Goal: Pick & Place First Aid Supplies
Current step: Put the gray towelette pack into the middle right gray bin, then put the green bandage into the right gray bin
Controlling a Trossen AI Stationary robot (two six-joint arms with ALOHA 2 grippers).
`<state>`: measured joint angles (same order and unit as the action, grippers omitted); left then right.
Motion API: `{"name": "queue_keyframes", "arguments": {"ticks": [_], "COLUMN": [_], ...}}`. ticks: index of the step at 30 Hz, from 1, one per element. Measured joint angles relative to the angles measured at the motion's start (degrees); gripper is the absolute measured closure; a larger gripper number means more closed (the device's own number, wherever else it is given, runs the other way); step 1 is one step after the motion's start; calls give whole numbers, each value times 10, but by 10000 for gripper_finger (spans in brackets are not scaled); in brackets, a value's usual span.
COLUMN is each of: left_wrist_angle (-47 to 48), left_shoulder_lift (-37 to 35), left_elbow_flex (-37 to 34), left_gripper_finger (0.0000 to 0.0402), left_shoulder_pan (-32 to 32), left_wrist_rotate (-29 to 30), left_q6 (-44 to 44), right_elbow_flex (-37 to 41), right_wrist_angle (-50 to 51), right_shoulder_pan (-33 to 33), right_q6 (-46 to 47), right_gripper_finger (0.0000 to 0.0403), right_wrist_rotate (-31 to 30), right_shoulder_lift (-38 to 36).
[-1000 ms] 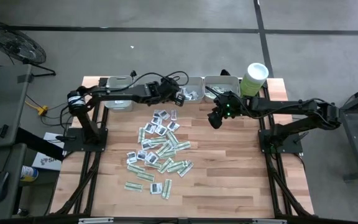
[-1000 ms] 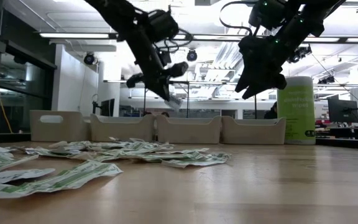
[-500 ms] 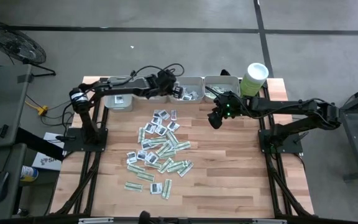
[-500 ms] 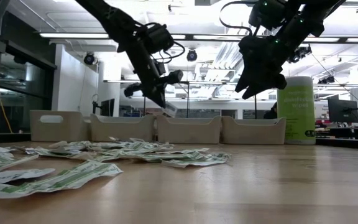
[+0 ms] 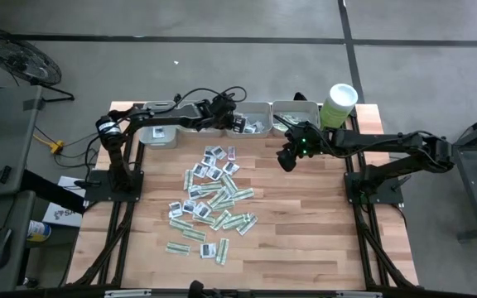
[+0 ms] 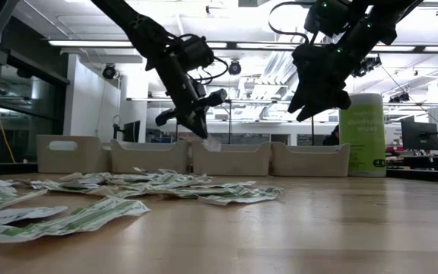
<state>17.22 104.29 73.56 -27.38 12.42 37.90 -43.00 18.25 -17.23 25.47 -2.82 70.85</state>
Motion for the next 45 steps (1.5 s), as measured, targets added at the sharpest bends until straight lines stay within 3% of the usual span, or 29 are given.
{"name": "queue_keyframes", "arguments": {"ticks": [6, 11, 24, 32, 45], "left_wrist_angle": [3, 12, 127, 146, 114], "left_shoulder_lift": [0, -8, -81, -111, -146], "left_elbow_flex": [0, -1, -8, -53, -124], "left_gripper_finger": [332, 298, 296, 296, 296], "left_shoulder_pan": [0, -3, 29, 101, 211], "left_wrist_rotate": [-3, -51, -61, -72, -85], "left_q6": [-2, -17, -86, -128, -185], "right_elbow_flex": [0, 0, 0, 0, 0], "right_wrist_angle": [7, 21, 24, -15, -112], "right_shoulder_pan": [0, 0, 17, 103, 184], "right_q6": [0, 0, 91, 202, 385], "right_gripper_finger": [206, 206, 206, 206, 206], "right_wrist_rotate": [2, 4, 60, -10, -23], "right_shoulder_lift": [0, 0, 0, 6, 115]}}
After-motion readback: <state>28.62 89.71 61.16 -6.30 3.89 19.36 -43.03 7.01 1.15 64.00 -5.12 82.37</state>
